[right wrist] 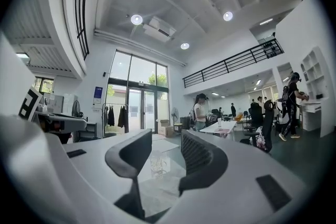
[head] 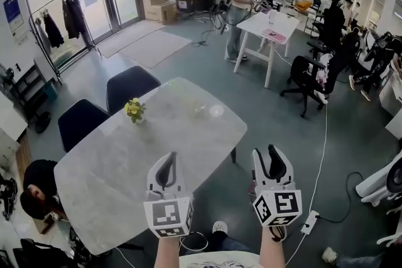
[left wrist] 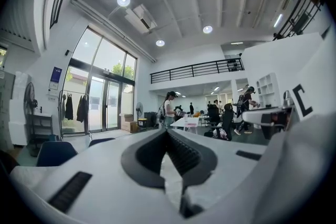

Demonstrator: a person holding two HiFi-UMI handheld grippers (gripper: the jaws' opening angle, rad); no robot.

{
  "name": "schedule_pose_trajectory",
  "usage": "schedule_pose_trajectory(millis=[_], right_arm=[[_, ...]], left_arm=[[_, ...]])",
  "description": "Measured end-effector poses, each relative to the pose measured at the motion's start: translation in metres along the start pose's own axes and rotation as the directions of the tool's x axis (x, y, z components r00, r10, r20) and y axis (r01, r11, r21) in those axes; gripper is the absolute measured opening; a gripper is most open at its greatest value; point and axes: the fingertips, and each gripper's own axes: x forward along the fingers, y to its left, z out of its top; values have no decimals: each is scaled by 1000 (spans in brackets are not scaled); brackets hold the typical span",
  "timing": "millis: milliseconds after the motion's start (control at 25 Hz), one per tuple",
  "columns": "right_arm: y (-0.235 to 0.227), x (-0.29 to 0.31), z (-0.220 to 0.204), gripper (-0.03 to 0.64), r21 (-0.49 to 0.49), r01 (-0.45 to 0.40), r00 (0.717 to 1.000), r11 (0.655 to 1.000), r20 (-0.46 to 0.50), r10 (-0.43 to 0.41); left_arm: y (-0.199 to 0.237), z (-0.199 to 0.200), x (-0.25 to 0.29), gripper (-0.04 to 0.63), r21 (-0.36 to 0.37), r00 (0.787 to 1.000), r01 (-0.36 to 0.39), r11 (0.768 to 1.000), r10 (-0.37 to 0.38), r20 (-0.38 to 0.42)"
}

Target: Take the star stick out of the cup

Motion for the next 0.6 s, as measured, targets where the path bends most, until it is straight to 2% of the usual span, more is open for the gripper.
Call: schedule_pose_trajectory(millis=[360, 600], right_arm=[[-46, 52, -14, 167, 17, -51, 998, 999, -22, 51], [-60, 79, -18, 167, 32, -65, 998, 997, -22, 65]], left_arm=[[-26, -8, 59, 0, -9, 999, -39, 999, 39, -31], [-24, -7, 83, 0, -2, 997, -65, 998, 65, -48]])
